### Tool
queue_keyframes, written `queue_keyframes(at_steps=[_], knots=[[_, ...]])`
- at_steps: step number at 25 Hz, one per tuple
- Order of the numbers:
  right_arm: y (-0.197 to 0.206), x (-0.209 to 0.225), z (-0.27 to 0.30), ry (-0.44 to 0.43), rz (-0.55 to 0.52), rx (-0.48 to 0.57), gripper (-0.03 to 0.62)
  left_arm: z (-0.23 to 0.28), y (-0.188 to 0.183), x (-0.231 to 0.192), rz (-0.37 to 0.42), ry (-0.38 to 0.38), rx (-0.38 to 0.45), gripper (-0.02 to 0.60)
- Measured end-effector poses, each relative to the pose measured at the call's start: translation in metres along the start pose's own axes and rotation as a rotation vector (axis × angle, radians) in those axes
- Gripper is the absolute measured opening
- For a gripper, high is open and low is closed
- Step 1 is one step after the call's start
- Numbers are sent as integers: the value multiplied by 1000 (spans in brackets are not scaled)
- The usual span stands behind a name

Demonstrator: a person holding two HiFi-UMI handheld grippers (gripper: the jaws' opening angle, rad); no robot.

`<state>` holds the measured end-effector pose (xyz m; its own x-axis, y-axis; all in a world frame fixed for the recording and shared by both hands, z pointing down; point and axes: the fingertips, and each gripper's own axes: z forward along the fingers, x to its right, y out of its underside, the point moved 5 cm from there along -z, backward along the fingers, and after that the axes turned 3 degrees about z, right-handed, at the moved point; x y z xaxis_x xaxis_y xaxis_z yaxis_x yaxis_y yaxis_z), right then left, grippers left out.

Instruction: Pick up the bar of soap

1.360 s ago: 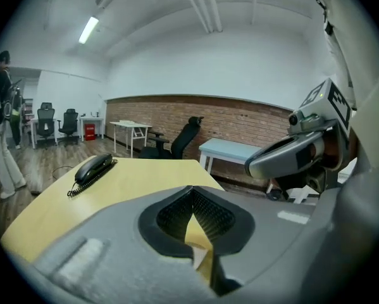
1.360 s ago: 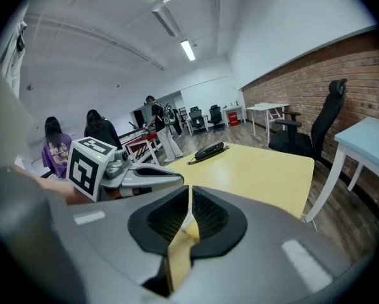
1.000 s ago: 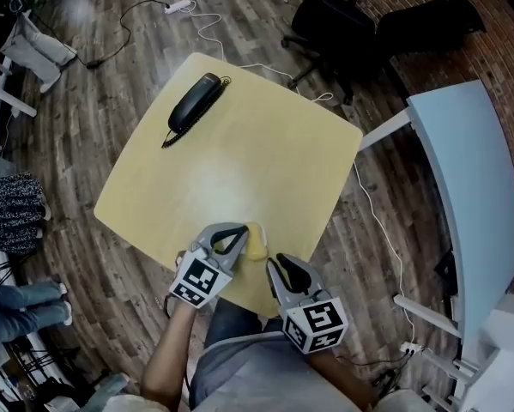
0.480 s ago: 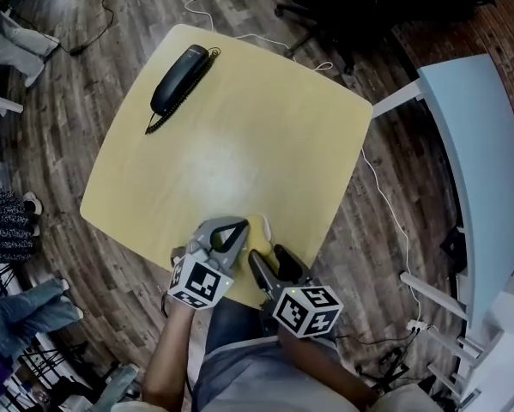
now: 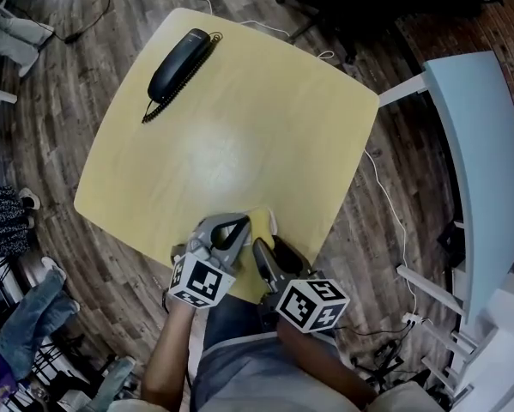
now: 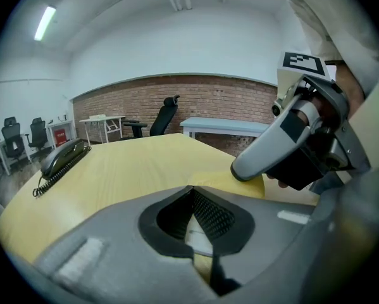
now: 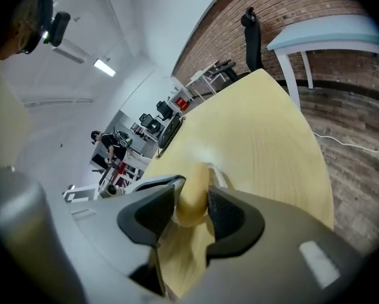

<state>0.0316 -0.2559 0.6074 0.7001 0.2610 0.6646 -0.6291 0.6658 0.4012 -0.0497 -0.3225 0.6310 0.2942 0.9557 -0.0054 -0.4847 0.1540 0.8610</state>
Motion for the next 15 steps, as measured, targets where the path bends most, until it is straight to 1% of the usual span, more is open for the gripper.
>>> queue_keyframes(at_steps=[4,8,12,15], knots=[[-3,1,10,-16,-9,-47,172,-1,1,0,-21,-4,6,3],[-10,1,17,-16,-53,-102,167,0,1,1,-28,-7,9,3],[-14,-2,26,-16,-123,-210,175,0,3,-1,-28,-14,3,3],[-19,-4,33,-34,-194,-331,179,-1,3,-3,-31,-9,2,2]])
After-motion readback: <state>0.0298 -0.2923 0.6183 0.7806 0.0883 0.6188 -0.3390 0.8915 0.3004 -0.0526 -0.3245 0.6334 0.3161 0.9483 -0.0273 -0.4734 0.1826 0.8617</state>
